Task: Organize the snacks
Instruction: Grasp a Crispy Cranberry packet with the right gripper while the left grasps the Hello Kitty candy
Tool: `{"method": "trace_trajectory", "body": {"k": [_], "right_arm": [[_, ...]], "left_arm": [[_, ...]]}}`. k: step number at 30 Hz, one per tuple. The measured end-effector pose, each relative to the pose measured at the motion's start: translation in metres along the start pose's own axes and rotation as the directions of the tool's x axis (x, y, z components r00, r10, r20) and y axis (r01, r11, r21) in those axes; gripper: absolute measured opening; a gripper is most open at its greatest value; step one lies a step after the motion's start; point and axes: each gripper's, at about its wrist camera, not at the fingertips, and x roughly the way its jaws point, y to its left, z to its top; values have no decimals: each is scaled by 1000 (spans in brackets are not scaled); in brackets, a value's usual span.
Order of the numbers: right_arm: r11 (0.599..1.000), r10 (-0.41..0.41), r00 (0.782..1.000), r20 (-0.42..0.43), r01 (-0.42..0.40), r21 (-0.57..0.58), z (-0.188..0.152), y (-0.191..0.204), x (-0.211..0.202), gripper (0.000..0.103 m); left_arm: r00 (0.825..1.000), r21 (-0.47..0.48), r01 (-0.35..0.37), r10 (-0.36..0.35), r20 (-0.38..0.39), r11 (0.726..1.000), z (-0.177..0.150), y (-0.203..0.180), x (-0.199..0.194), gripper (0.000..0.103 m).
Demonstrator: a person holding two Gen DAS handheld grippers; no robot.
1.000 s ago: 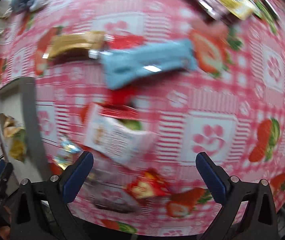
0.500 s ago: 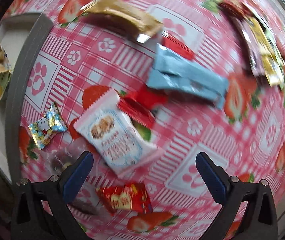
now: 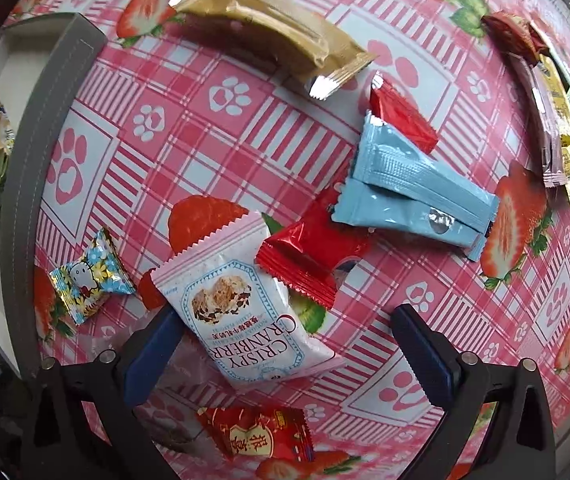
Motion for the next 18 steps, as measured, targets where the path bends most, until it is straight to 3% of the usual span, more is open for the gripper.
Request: {"method": "trace_trajectory", "body": {"k": [3,6,7,18], "right_arm": [[1000,1,1000,22,-1,12,3,-4,-8,94],[1000,3,998,67,-1,-22,-3,3,-23,64],[1000,5,997,76,-3,-28,-5,3,-26,48],[990,101,994,53,-105,91,-45,-41,-16,44]], "left_arm": [[1000,23,-9,9,-6,1000,7,-7,4,82],[1000,46,-8,8,-6,999,14,-14,7,82],[1000,56,-7,7,-7,998,18,-17,9,82],[999,186,-27,32,-22,982,54,-63,46,82]]}}
